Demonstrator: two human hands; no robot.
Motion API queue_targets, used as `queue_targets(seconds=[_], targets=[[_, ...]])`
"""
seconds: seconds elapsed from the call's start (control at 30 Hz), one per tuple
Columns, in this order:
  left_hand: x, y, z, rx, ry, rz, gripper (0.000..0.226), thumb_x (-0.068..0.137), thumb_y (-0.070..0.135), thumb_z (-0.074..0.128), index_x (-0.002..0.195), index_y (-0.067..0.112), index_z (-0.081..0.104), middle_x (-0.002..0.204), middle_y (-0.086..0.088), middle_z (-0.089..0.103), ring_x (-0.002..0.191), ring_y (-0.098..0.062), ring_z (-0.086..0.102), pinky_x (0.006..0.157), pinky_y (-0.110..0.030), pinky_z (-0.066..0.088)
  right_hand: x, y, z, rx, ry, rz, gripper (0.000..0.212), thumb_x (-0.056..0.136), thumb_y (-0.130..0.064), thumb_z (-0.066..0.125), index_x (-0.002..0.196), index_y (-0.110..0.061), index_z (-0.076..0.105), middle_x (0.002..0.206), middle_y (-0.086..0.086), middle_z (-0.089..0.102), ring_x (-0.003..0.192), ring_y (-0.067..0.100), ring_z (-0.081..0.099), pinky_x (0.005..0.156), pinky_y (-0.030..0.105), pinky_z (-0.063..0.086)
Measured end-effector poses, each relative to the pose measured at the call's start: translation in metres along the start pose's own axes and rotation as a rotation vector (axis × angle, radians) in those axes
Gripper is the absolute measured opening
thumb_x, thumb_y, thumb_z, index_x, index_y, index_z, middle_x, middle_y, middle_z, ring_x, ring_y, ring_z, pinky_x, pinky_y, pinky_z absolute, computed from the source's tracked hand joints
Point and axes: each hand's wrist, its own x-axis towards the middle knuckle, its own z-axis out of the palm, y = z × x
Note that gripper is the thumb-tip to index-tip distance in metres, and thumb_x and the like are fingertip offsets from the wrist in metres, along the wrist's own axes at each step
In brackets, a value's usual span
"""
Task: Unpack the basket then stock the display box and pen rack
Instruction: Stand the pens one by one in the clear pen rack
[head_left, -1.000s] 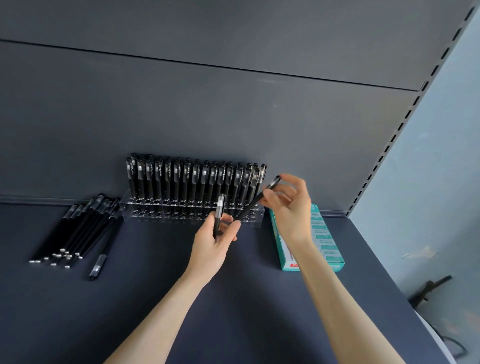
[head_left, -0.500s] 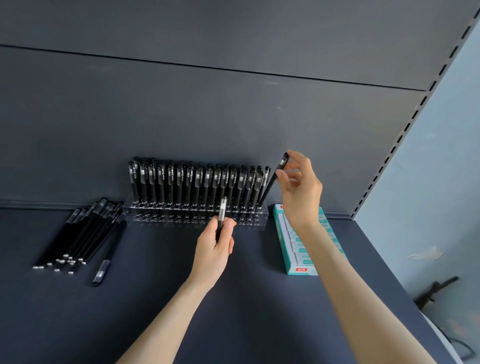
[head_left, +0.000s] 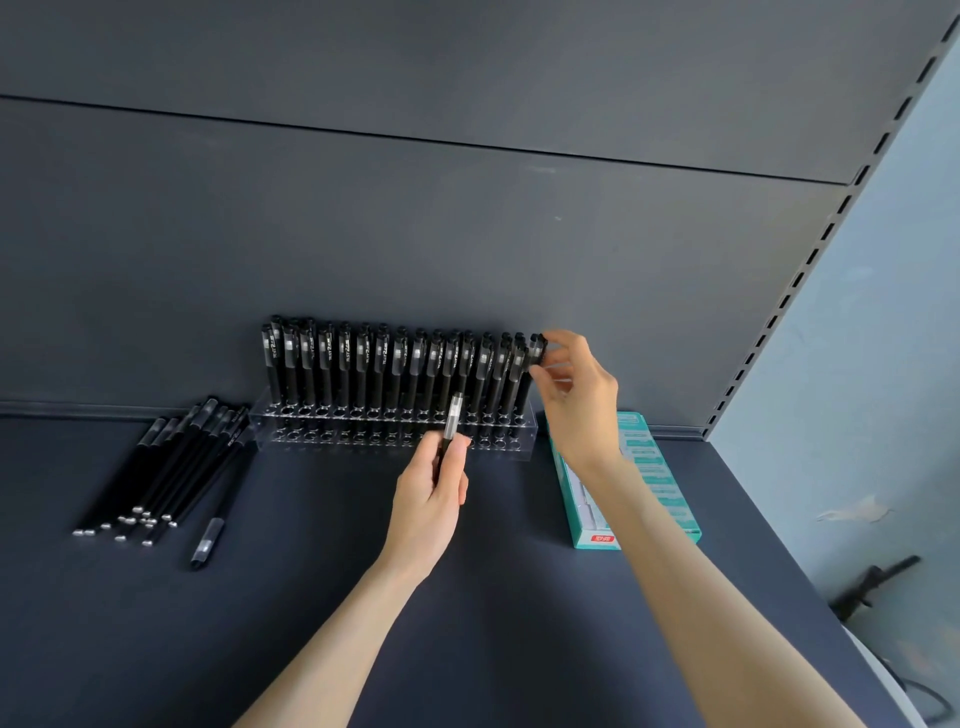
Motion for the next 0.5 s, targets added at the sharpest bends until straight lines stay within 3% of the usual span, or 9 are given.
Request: queue_targets(seconds=[0.17, 0.27, 0.4, 0.5], targets=[[0.0, -0.003, 0.0, 0.027, 0.019, -0.005, 0.021, 0.1, 0.028, 0.044, 0.086, 0.013, 0.049, 0.054, 0.008, 0.045, 0.054, -0.013, 0.037, 0.05, -0.03, 0.031, -0.006, 0.004, 0.002, -0.075, -0.02, -0.004, 0.032, 0.087, -0.006, 0.062, 0.118, -0.014, 0.056, 0.088, -0.006, 0.06, 0.075, 0.015, 0.059, 0.075, 0.036, 0.054], [-0.001, -0.002, 0.001, 0.059, 0.027, 0.037, 0.018, 0.099, 0.031, 0.045, 0.087, 0.021, 0.052, 0.054, 0.009, 0.045, 0.051, -0.009, 0.038, 0.048, -0.023, 0.032, -0.008, 0.002, -0.001, -0.075, -0.012, 0.007, 0.031, 0.087, -0.007, 0.063, 0.117, -0.015, 0.056, 0.09, -0.006, 0.059, 0.073, 0.014, 0.057, 0.074, 0.038, 0.054], [-0.002, 0.004, 0.001, 0.093, 0.004, 0.06, 0.012, 0.098, 0.025, 0.048, 0.088, 0.024, 0.056, 0.055, 0.012, 0.049, 0.053, -0.005, 0.043, 0.05, -0.017, 0.036, -0.018, -0.01, -0.006, 0.002, 0.053, 0.006, 0.03, 0.088, -0.013, 0.063, 0.116, -0.018, 0.055, 0.096, -0.006, 0.052, 0.069, 0.007, 0.054, 0.064, 0.019, 0.048], [-0.003, 0.011, -0.004, 0.089, -0.025, 0.047, 0.012, 0.098, 0.021, 0.05, 0.091, 0.023, 0.06, 0.06, 0.013, 0.054, 0.056, -0.005, 0.044, 0.054, -0.016, 0.035, -0.027, -0.024, -0.005, 0.182, 0.017, 0.041, 0.012, 0.087, -0.018, 0.065, 0.098, -0.022, 0.06, 0.084, -0.006, 0.061, 0.07, 0.002, 0.056, 0.063, 0.01, 0.041]])
